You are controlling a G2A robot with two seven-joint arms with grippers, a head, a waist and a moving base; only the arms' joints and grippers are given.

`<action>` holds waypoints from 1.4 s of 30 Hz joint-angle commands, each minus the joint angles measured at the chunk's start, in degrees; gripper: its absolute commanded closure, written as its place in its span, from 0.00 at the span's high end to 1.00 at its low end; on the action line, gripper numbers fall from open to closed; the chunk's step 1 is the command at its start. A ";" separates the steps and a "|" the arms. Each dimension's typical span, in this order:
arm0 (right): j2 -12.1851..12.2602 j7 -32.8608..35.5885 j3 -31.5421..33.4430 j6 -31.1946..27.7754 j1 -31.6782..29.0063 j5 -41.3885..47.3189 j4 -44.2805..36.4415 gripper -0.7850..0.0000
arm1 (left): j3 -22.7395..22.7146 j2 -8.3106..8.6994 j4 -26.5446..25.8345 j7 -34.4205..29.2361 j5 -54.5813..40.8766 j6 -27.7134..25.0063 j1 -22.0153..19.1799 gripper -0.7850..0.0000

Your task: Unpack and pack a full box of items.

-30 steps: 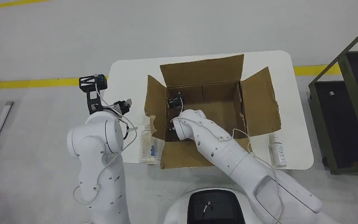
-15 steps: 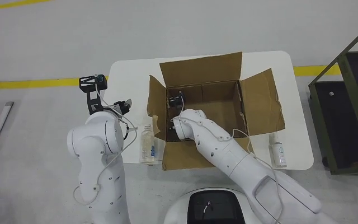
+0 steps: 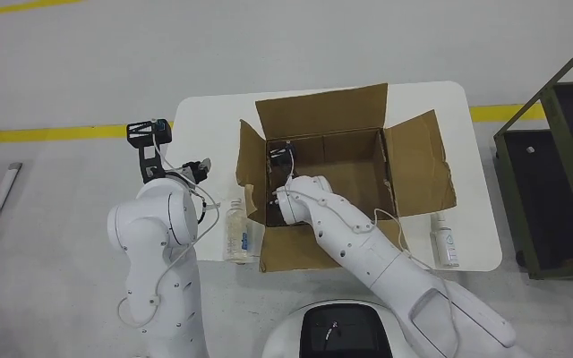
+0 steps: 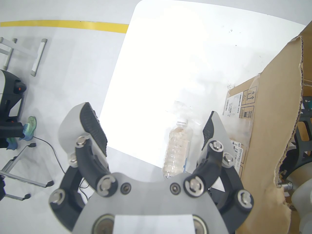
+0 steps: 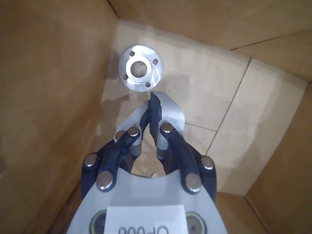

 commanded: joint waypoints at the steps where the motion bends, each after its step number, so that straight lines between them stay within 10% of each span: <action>1: 0.25 -0.92 0.42 -0.07 -0.81 -1.11 -1.21 0.40 | 0.00 0.00 0.00 0.00 0.00 0.00 0.00 1.00; 18: -0.17 -16.74 1.68 0.43 -5.49 -3.41 -1.09 0.41 | 0.00 0.00 0.00 0.00 0.00 0.00 0.00 1.00; 20: -0.26 -18.36 1.92 0.22 -5.78 -3.26 -0.58 0.27 | 0.00 0.00 0.00 0.00 0.00 0.00 0.00 1.00; 31: -0.87 -22.12 1.93 -0.49 -5.96 -4.83 0.70 0.24 | 0.00 0.00 0.00 0.00 0.00 0.00 0.00 1.00; 34: -0.70 -22.94 2.54 0.18 -6.70 -5.85 -0.94 0.00 | 0.00 0.00 0.00 0.00 0.00 0.00 0.00 1.00; 42: 0.69 -20.63 4.64 -0.19 -11.87 -11.04 -10.75 0.00 | 0.00 0.00 0.00 0.00 0.00 0.00 0.00 1.00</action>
